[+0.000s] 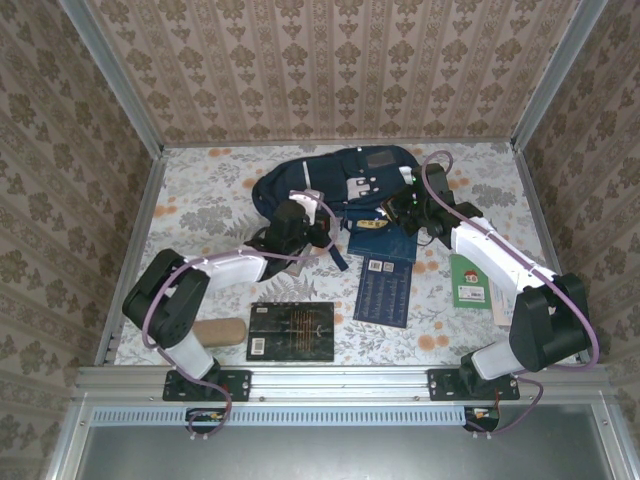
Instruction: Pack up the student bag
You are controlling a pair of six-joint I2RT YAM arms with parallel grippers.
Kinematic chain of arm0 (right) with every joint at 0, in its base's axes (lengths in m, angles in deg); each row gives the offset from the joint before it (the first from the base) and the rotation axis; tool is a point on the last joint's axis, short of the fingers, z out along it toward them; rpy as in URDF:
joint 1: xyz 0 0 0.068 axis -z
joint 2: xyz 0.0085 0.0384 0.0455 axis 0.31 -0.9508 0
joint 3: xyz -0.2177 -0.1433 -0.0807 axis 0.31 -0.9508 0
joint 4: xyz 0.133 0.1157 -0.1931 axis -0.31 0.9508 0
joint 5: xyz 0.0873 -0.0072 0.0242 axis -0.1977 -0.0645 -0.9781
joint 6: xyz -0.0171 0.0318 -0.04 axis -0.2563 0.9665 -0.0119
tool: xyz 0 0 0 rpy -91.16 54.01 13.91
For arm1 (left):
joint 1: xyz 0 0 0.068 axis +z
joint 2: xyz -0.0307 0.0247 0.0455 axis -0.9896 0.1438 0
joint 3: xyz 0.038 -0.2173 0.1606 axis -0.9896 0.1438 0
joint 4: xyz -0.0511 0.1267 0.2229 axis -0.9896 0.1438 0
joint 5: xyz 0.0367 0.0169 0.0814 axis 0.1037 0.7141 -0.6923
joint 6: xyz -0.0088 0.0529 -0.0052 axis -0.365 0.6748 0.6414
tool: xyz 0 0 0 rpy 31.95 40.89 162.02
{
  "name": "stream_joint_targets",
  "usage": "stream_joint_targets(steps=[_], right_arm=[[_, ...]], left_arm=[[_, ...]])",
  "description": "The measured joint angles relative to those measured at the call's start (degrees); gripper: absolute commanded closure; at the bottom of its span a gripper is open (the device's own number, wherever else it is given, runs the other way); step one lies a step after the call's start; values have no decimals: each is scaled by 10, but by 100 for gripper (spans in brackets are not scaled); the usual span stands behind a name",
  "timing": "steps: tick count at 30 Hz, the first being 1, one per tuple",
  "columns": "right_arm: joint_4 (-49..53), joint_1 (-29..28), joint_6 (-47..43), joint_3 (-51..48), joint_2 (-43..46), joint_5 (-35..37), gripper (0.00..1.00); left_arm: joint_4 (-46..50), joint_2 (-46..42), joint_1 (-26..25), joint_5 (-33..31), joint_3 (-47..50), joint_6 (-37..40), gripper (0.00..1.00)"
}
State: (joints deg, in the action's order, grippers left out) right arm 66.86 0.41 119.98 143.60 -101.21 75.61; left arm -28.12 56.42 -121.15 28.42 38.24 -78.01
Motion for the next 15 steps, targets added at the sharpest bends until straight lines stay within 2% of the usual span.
stream_joint_targets(steps=[5,6,7,8,9,15], right_arm=[[-4,0,0,0,0,-2,100],[-4,0,0,0,0,-2,100],[-4,1,0,0,0,-4,100],[-5,2,0,0,0,-6,100],[-7,2,0,0,0,-11,100],[-12,8,2,3,-3,-32,100]], left_arm=[[2,-14,14,3,11,0,100],[2,-15,15,6,12,0,96],[1,-16,16,10,13,0,77],[0,-17,16,13,15,2,67],[-4,-18,16,20,18,1,65],[-20,-24,2,17,38,5,65]])
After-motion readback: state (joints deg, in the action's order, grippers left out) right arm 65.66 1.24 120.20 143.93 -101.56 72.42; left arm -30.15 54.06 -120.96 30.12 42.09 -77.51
